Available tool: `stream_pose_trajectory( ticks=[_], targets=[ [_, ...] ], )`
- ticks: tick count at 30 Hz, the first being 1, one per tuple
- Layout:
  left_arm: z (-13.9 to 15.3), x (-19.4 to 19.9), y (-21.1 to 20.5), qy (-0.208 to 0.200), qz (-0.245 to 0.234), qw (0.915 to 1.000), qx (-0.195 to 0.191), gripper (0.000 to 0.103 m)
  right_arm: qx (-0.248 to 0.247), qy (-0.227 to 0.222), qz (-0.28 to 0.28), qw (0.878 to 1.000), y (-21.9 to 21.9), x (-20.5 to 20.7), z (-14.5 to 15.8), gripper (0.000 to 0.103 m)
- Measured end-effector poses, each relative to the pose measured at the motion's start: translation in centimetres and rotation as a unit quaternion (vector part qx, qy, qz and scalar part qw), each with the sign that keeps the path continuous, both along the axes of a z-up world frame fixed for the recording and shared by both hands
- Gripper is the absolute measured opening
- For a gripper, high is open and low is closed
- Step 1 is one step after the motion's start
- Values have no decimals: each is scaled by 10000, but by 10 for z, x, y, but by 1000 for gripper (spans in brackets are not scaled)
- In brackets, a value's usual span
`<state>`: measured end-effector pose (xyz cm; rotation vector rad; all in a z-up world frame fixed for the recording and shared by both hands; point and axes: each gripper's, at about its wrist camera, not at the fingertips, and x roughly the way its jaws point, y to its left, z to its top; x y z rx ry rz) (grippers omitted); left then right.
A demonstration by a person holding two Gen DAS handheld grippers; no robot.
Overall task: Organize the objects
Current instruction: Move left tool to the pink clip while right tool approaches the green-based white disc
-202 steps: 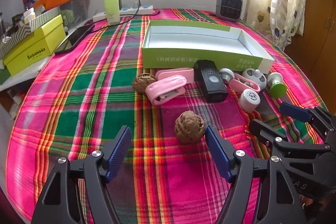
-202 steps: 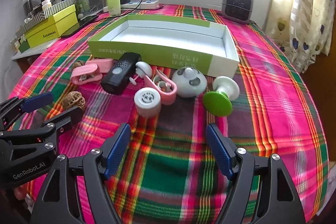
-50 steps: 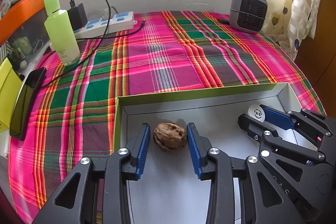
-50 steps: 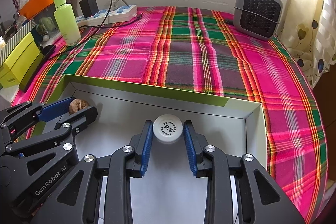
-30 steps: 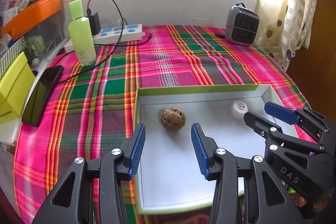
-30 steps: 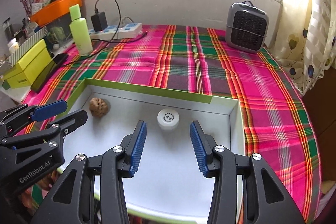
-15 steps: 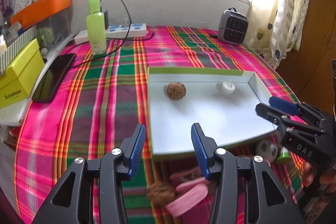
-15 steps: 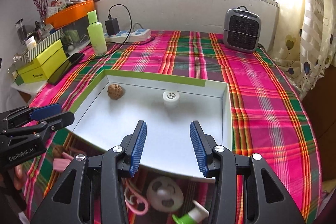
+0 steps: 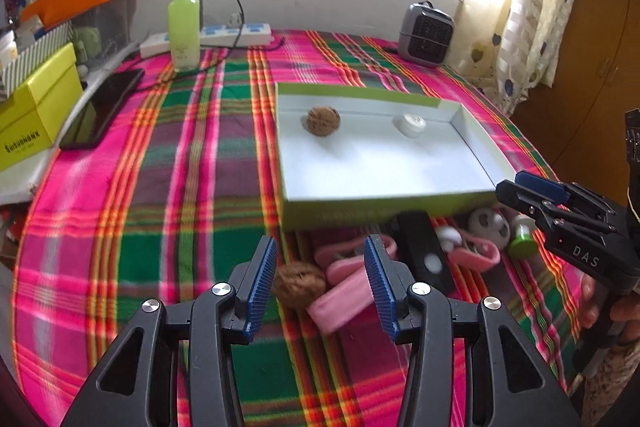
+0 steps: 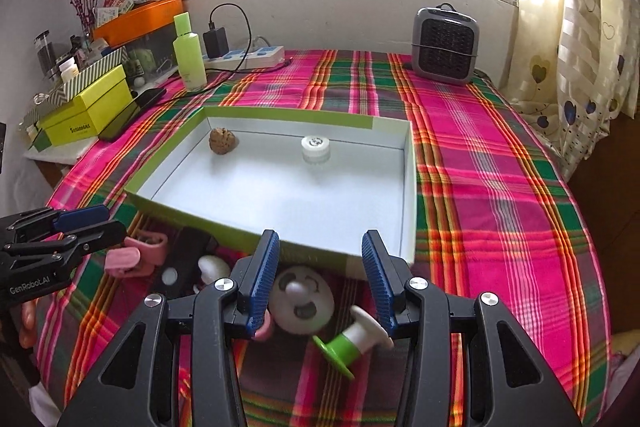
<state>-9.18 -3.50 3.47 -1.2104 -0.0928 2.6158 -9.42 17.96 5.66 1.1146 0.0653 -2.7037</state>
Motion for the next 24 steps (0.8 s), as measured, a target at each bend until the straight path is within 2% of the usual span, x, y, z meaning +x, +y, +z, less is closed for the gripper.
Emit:
stream_pose_trajectory(
  ticks=[11,24],
  targets=[
    [-5,20,4,4,-156,9999,65,44,-161,63,-343,9993,28,22,0,45],
    [-17,32,11,-160,-250,9995,58,44,-191,-119,-297,9993,37,36,-15,45]
  ],
)
